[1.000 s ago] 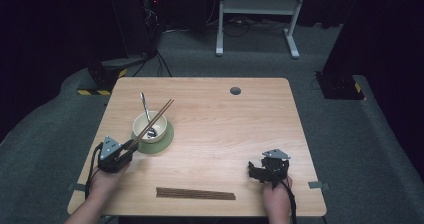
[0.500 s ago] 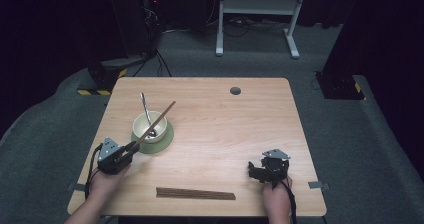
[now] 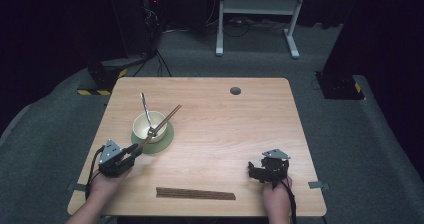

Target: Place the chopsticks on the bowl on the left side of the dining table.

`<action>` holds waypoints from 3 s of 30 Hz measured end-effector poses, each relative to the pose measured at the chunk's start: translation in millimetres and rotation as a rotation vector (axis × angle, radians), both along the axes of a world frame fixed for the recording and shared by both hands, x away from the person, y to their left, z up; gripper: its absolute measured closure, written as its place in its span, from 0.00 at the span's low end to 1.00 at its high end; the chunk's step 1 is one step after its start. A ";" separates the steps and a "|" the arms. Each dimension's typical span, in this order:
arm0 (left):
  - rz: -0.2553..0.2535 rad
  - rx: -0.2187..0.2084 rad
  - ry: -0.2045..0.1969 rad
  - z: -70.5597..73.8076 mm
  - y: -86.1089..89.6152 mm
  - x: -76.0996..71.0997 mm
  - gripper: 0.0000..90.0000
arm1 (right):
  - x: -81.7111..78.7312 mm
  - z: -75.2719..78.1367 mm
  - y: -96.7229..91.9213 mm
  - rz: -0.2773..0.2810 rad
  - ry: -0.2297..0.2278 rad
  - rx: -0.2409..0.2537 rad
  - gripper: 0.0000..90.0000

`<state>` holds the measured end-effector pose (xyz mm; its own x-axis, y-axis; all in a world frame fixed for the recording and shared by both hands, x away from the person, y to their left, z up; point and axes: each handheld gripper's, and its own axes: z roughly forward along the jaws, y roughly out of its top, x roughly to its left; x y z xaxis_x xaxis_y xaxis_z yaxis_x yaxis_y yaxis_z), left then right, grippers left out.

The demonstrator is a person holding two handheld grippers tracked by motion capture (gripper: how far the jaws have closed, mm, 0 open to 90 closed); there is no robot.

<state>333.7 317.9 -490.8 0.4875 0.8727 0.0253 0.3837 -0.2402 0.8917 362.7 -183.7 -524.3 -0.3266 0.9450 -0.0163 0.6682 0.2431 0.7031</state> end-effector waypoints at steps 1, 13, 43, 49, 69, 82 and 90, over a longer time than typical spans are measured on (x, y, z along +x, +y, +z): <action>0.003 0.001 0.000 -0.1 0.3 0.2 0.77 | -0.2 0.1 0.3 -0.002 0.001 0.000 0.11; 0.065 -0.013 -0.003 1.5 14.7 2.8 0.68 | -2.5 0.4 0.7 0.002 -0.001 -0.003 0.11; 0.225 -0.070 0.021 3.0 46.1 17.9 0.60 | -8.7 59.4 119.0 0.217 -0.139 0.069 0.27; 0.238 -0.067 0.079 -1.5 50.3 23.4 0.59 | 1.8 70.4 138.5 0.247 -0.160 0.065 0.37; 0.290 -0.144 0.066 -1.5 56.4 34.5 0.64 | 49.2 77.0 199.7 0.247 -0.196 0.004 0.63; 0.318 -0.168 0.072 -1.6 55.1 45.7 0.67 | 83.1 67.5 230.3 0.224 -0.147 0.013 0.42; 0.333 -0.160 0.070 -2.5 50.0 51.5 0.68 | 102.4 55.9 241.9 0.227 -0.136 0.002 0.40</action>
